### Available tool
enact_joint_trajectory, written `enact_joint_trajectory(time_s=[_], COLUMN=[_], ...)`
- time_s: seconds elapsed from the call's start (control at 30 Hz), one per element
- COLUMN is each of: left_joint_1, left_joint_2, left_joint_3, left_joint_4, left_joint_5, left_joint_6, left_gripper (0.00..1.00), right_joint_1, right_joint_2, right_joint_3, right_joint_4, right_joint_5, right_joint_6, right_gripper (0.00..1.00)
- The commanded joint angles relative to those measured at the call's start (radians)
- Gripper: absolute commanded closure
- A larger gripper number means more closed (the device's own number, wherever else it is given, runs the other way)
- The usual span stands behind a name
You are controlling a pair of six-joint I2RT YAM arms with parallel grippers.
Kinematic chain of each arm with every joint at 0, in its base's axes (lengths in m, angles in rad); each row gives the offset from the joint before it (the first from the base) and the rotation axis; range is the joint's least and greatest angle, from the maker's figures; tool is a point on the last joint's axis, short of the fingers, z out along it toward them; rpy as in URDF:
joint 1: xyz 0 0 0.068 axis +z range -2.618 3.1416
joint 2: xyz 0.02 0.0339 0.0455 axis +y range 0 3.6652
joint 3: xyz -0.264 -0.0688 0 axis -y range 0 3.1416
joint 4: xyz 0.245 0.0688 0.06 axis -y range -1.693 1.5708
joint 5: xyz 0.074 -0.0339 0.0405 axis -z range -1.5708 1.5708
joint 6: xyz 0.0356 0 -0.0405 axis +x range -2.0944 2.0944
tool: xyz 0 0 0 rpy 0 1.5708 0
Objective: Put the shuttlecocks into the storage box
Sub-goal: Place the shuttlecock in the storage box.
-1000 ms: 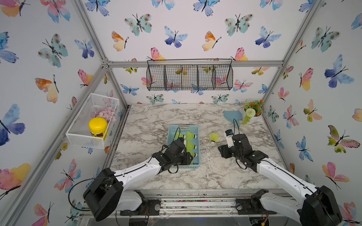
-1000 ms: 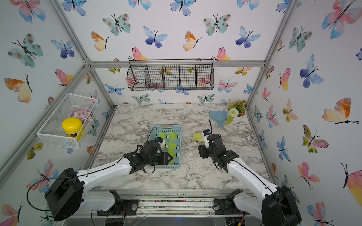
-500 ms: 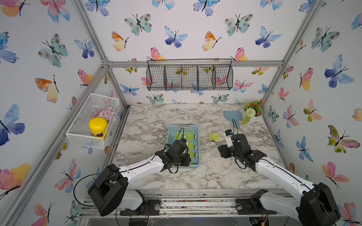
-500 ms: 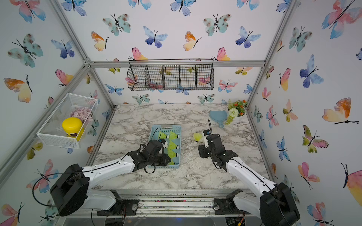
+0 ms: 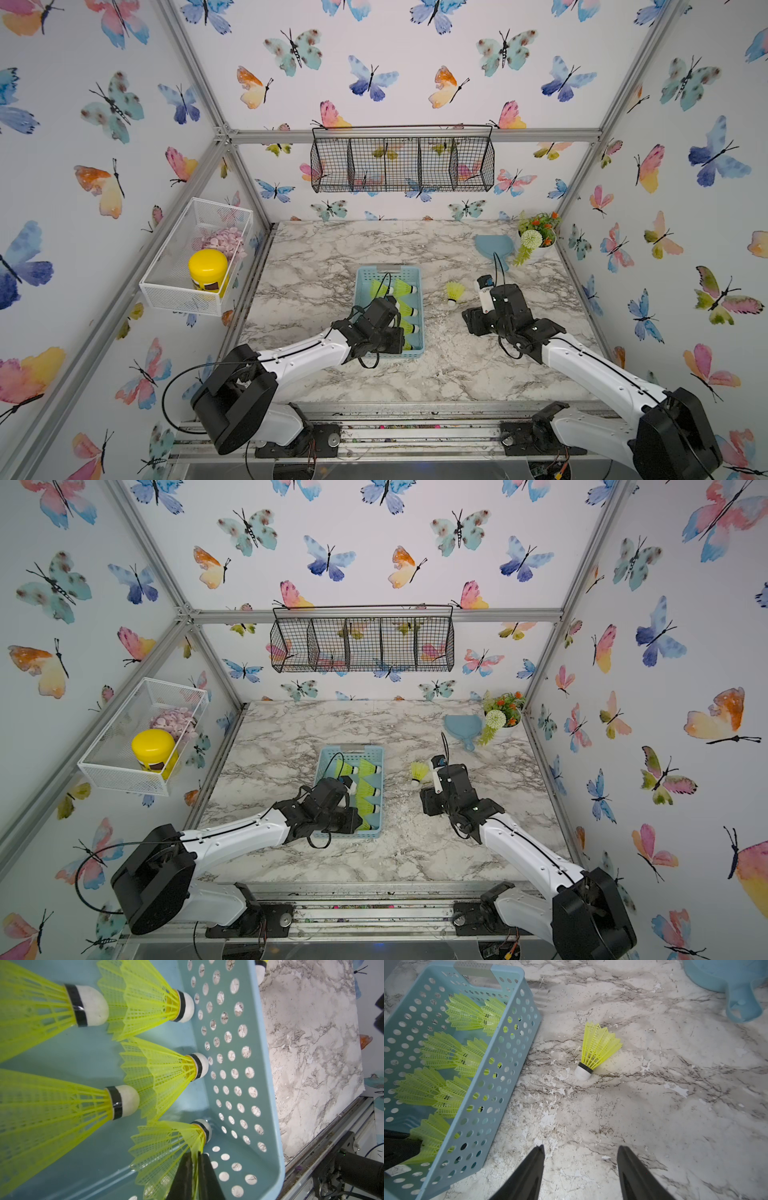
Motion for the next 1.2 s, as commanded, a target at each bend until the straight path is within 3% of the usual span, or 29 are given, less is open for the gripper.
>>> enact_joint_trajectory(time_s=[0.0, 0.1, 0.4, 0.57, 0.83, 0.97, 1.17], left_joint_1=[-0.004, -0.004, -0.004, -0.004, 0.018, 0.097, 0.316], left_joint_2=[0.036, 0.05, 0.061, 0.023, -0.089, -0.174, -0.276], left_joint_3=[0.012, 0.047, 0.149, 0.179, 0.234, 0.225, 0.227], left_joint_4=[-0.058, -0.092, -0.193, -0.217, -0.311, -0.314, -0.323], left_joint_5=[-0.007, -0.033, -0.083, -0.077, -0.203, -0.186, -0.104], left_joint_6=[0.014, 0.037, 0.099, 0.121, 0.185, 0.254, 0.404], left_gripper=[0.79, 0.71, 0.62, 0.57, 0.53, 0.5, 0.5], right_joint_1=[0.004, 0.004, 0.004, 0.004, -0.002, -0.013, -0.026], right_joint_2=[0.009, 0.014, 0.012, 0.019, 0.127, 0.203, 0.322], right_joint_3=[0.001, 0.004, 0.007, 0.006, 0.051, 0.082, 0.146], right_joint_4=[0.017, 0.016, 0.012, 0.034, 0.068, 0.094, 0.115], right_joint_5=[0.003, 0.002, 0.013, 0.021, 0.007, -0.012, -0.011], right_joint_6=[0.013, 0.013, 0.013, 0.028, 0.085, 0.125, 0.18], right_gripper=[0.37, 0.37, 0.37, 0.37, 0.36, 0.36, 0.36])
